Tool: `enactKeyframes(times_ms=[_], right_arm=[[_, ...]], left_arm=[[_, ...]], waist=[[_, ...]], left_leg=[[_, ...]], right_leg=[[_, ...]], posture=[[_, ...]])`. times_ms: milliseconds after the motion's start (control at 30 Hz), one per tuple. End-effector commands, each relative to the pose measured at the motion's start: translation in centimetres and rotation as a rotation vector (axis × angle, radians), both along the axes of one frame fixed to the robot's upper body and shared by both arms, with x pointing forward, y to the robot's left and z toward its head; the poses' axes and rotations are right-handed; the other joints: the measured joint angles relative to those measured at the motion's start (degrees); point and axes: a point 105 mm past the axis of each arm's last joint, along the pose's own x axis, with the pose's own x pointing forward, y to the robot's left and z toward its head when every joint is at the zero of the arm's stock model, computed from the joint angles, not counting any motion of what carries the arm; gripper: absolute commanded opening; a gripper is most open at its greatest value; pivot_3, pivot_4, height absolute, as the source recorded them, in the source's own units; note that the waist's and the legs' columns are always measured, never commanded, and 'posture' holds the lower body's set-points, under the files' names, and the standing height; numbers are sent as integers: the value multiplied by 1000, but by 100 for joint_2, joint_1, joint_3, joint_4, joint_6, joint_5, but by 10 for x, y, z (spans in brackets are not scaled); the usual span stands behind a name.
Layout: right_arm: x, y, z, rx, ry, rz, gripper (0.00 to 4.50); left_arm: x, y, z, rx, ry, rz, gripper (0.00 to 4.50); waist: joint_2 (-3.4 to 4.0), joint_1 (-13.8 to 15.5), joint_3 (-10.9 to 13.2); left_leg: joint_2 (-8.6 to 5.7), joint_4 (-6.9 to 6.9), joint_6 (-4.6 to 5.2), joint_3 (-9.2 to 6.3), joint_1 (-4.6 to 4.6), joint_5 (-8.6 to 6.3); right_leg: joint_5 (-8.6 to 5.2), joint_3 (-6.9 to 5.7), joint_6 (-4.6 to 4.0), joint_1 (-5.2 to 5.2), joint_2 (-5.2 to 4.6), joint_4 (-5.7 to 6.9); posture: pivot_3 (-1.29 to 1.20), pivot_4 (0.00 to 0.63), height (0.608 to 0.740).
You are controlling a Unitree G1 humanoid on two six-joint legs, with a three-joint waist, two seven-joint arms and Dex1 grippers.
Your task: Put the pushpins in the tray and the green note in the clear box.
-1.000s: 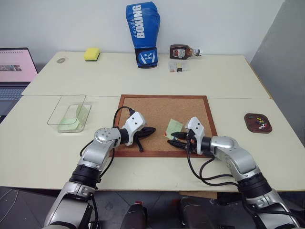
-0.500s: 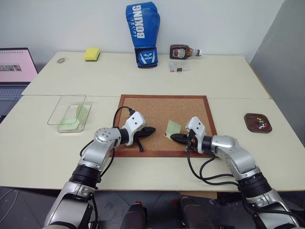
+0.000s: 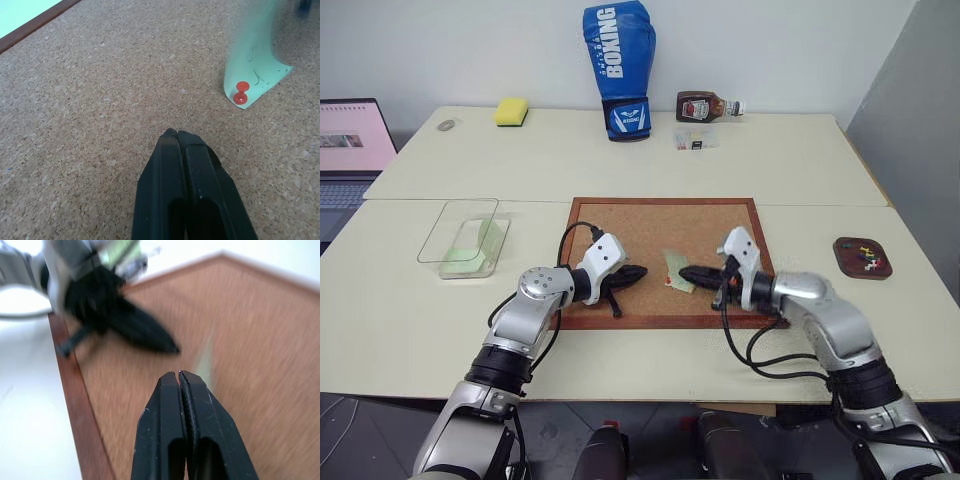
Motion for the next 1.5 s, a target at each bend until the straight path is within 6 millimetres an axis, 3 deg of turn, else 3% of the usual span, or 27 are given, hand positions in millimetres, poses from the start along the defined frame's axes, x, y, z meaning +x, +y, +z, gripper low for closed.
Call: enactKeyframes(times_ms=[33, 333, 533, 667, 767, 833, 1033, 1167, 1500], right_arm=[[-2, -3, 9, 18, -19, -6, 17], [-5, -15, 17, 39, -26, -47, 17], [-10, -53, 32, 78, -31, -187, 17], [0, -107, 42, 55, -99, -446, 17], [19, -177, 43, -36, -166, -799, 17], [24, -207, 44, -43, -169, -945, 17], [31, -263, 31, 38, -75, -1184, 17], [36, -277, 24, 121, -14, -1231, 17], [52, -280, 4, 219, 88, -1259, 17]], left_arm=[[0, 6, -9, 28, 31, 26, 0], [0, 5, -9, 29, 31, 21, 0], [-1, 7, -10, 33, 33, 21, 0], [-2, 7, -11, 32, 36, 20, 0], [-2, 5, -13, 29, 41, 16, 0], [-2, 5, -13, 30, 42, 12, 0], [2, 2, -11, 28, 30, 7, 0], [2, 3, -11, 29, 28, 7, 0], [0, 6, -10, 30, 24, 20, 0]], waist=[[0, -1, 0], [0, 1, 0], [0, 3, 0], [0, 5, 0], [0, 3, 0], [0, 4, 0], [3, 0, -2], [3, -1, -2], [4, -10, -2]], left_leg=[[0, 0, 0, 0, 0, 0], [0, 1, 0, 1, 0, 0], [0, 1, 0, 0, -1, 0], [0, 1, 0, 1, 0, 0], [0, 3, 0, 5, 1, 0], [-1, 4, 0, 6, 2, 0], [-2, 2, 1, 11, 6, 0], [-4, 6, 1, 12, 9, 0], [-5, 5, 1, 14, 12, 0]], right_leg=[[0, 0, 0, 0, 0, 0], [0, 1, 0, 0, 0, 1], [0, 0, 0, 0, 0, 1], [-1, 1, -1, 2, 0, 0], [-3, 4, -4, 2, -1, -1], [-5, 5, -8, 2, -1, -1], [-15, 10, -26, 4, -1, 3], [-15, 14, -27, 13, -2, -1], [-2, 17, -3, 14, -1, -1]], posture=[[0, 150, 740], [0, 150, 740], [0, 150, 740], [0, 150, 740], [0, 150, 740], [0, 150, 740], [0, 150, 740], [0, 150, 740], [0, 150, 740]])
